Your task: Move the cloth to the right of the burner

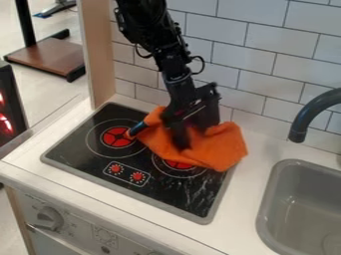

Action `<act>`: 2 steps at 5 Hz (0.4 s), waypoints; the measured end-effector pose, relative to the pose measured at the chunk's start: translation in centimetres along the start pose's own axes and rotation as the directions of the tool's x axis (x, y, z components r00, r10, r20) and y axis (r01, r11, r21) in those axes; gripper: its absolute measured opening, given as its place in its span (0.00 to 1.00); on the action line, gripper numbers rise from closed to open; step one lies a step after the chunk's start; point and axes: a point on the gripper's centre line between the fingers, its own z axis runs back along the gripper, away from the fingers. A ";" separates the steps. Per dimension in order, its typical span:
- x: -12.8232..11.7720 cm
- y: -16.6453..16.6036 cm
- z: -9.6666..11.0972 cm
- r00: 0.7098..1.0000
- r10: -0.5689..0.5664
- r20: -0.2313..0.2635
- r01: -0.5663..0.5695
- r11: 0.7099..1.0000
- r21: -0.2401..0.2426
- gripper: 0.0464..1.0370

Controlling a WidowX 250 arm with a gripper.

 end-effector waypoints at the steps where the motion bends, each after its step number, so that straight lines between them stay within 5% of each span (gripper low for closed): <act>1: 0.4 -0.3 0.7 1.000 0.020 -0.016 -0.020 1.000 -0.004 0.97; 2: 0.2 -0.6 1.6 0.999 0.032 -0.025 -0.032 0.999 -0.020 0.96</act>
